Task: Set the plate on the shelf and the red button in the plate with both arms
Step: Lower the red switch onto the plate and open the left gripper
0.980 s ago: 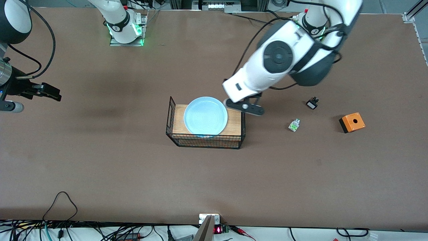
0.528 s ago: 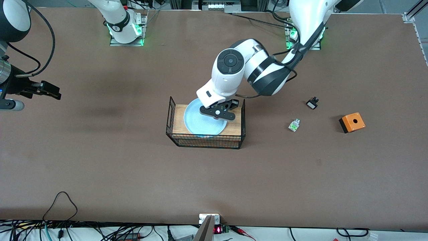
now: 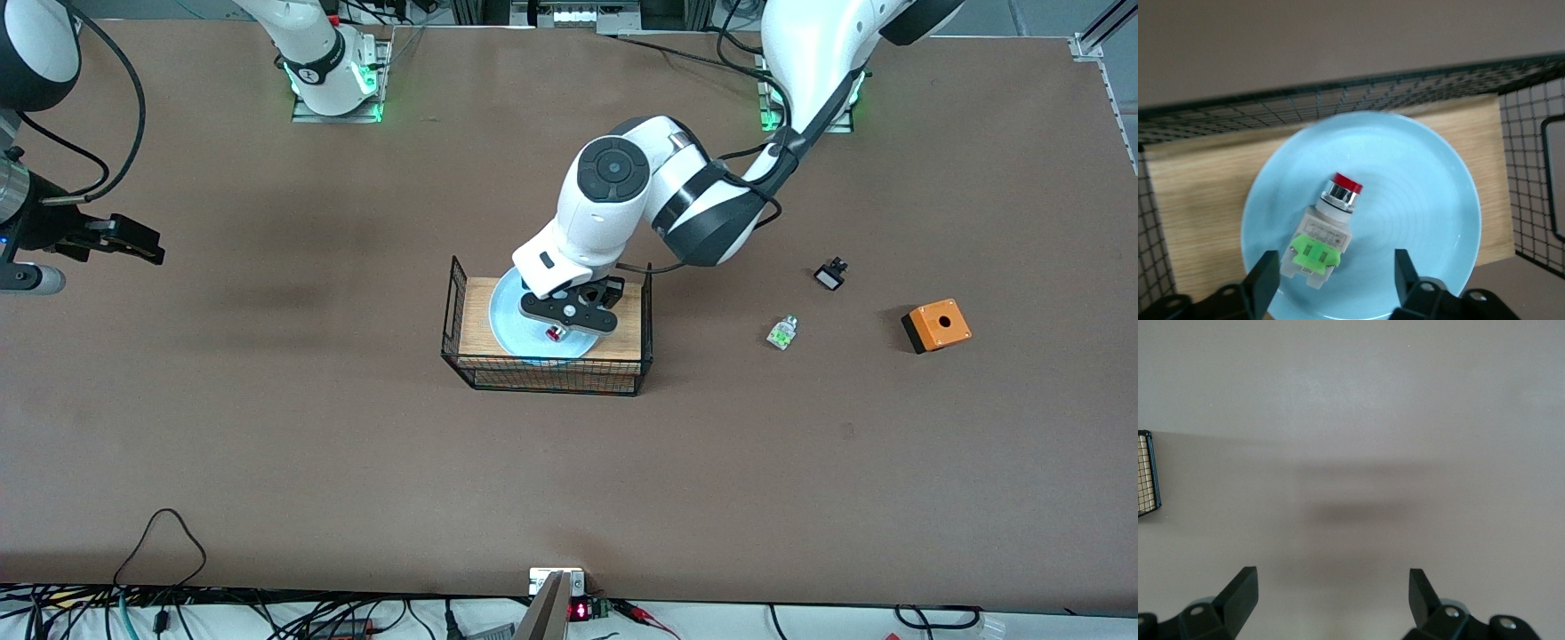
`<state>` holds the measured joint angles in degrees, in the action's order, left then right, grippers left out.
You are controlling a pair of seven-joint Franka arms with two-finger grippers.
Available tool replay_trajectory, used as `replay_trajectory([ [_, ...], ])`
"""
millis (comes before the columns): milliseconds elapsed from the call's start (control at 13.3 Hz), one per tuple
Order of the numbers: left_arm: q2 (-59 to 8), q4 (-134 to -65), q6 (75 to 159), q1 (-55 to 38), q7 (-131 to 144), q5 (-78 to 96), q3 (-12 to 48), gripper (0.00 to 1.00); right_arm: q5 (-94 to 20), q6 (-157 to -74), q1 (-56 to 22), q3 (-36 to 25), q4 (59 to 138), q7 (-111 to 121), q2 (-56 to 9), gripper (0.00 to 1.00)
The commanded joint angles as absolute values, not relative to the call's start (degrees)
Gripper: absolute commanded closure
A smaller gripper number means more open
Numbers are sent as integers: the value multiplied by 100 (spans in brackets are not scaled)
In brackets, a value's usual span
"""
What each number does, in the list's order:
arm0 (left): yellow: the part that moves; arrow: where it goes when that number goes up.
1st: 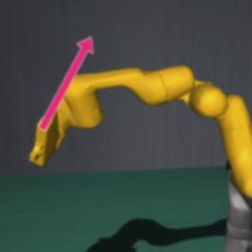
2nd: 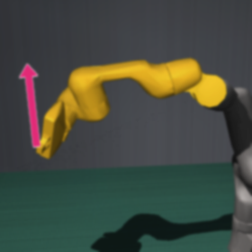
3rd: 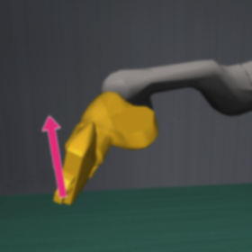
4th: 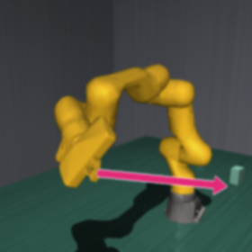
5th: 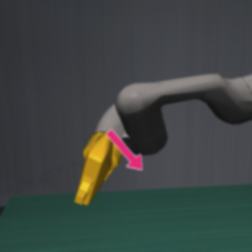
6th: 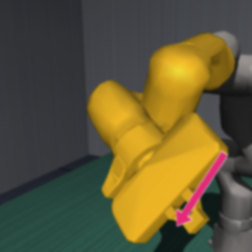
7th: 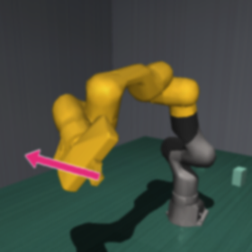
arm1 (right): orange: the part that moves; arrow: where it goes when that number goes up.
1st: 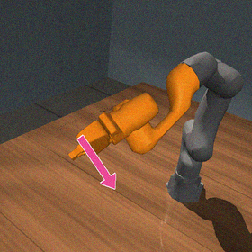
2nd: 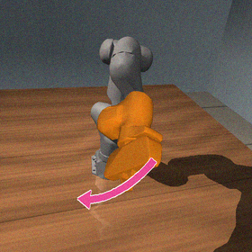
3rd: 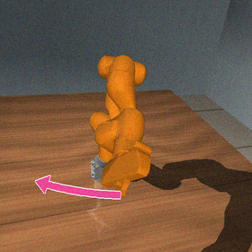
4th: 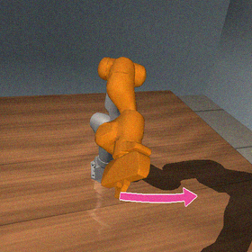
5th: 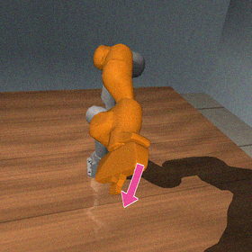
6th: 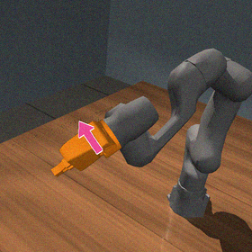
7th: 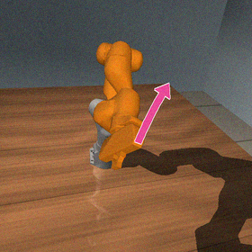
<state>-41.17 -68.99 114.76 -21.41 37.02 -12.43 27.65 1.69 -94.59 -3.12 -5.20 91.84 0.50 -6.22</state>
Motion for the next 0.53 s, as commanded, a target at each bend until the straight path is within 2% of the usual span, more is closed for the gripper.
replay_trajectory([
  [0,-3509,-6873,10726,-1873,3753,-1406,2742,0,53,-9378,-290,-536,9193,167,-536,0],
  [452,-2524,-6873,9011,-714,2280,-1406,2795,0,53,-9378,-299,-536,9193,167,-536,0],
])
